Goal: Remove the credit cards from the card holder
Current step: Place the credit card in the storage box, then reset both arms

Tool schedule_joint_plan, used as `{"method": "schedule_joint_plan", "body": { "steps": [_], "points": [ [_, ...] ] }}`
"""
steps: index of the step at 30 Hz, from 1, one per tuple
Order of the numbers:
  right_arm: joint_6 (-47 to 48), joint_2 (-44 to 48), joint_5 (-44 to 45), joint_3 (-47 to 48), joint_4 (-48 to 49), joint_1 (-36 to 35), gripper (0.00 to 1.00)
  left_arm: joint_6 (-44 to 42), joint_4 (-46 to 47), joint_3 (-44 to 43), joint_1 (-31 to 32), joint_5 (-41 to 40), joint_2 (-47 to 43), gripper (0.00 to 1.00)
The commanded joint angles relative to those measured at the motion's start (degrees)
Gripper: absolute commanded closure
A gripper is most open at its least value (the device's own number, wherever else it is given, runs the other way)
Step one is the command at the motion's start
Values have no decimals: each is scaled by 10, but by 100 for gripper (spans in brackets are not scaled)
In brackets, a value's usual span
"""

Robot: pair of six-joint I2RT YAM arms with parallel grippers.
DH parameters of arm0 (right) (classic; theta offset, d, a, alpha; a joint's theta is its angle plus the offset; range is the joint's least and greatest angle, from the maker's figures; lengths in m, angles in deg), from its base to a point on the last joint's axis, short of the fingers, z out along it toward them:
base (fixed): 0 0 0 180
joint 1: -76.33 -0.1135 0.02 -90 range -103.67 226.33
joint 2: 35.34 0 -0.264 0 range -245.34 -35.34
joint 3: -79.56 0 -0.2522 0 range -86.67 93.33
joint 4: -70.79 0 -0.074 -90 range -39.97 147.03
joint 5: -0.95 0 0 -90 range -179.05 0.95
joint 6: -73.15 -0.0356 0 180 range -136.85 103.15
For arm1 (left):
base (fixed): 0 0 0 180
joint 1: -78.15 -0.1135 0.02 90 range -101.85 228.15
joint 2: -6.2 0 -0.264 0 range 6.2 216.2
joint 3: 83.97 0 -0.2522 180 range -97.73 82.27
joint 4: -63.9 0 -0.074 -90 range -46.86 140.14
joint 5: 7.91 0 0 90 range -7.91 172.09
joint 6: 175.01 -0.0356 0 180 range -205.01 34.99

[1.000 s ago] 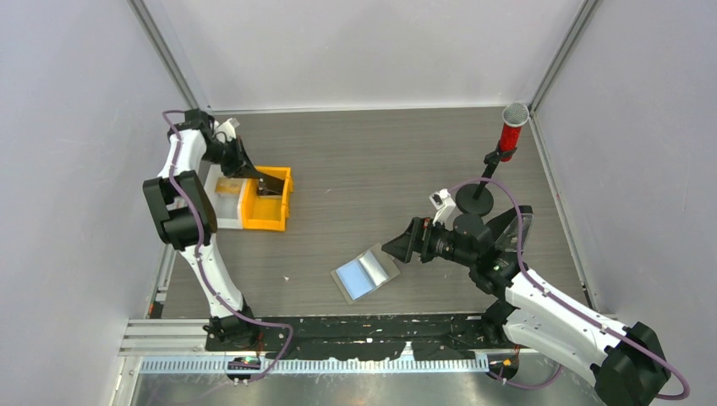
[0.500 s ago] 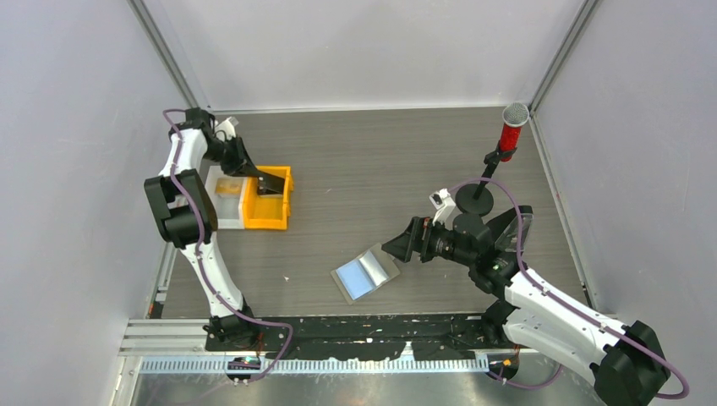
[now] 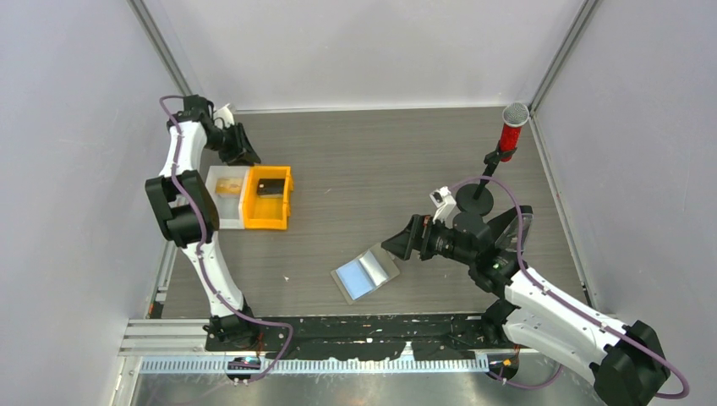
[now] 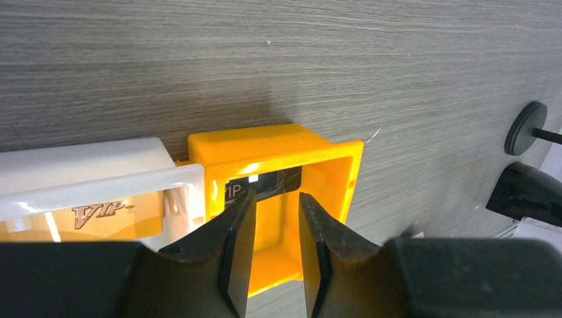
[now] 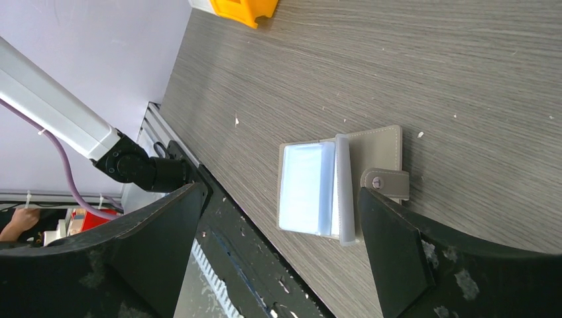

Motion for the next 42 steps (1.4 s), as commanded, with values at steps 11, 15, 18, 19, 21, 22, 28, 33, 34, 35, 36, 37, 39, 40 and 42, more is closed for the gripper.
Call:
{"method": "schedule_joint_plan", "body": {
  "steps": [11, 15, 18, 19, 21, 22, 28, 33, 34, 35, 36, 37, 39, 40, 42],
  "points": [
    [131, -8, 115, 165, -182, 5, 5, 99, 125, 175, 76, 19, -258, 60],
    [166, -23, 163, 236, -254, 6, 5, 119, 166, 252, 126, 13, -361, 58],
    [175, -20, 183, 263, -266, 5, 5, 139, 219, 329, 183, 16, -455, 56],
    [176, -16, 196, 269, -266, 6, 5, 146, 231, 347, 194, 17, -479, 56],
    [175, -10, 208, 273, -266, 6, 5, 155, 247, 385, 216, 17, -531, 55],
    [176, -8, 211, 274, -266, 6, 5, 157, 252, 405, 226, 16, -560, 55],
    [177, 11, 223, 283, -282, 6, 5, 179, 262, 528, 253, 4, -739, 49],
    [163, 46, 222, 244, -261, 5, 5, 182, 257, 593, 254, -17, -864, 40],
    [163, 55, 224, 238, -257, 5, 5, 184, 256, 602, 253, -21, -881, 37],
    [162, 57, 225, 229, -253, 6, 5, 187, 256, 614, 254, -22, -895, 33],
    [162, 62, 225, 225, -253, 5, 5, 187, 256, 623, 254, -22, -906, 30],
    [160, 64, 225, 220, -253, 5, 5, 187, 255, 630, 253, -23, -916, 27],
    [155, 70, 226, 215, -254, 6, 5, 186, 251, 639, 254, -23, -929, 16],
    [154, 74, 227, 210, -254, 6, 5, 185, 250, 644, 254, -22, -934, 9],
    [149, 81, 232, 204, -254, 6, 5, 182, 246, 649, 254, -17, -940, 1]
  ]
}}
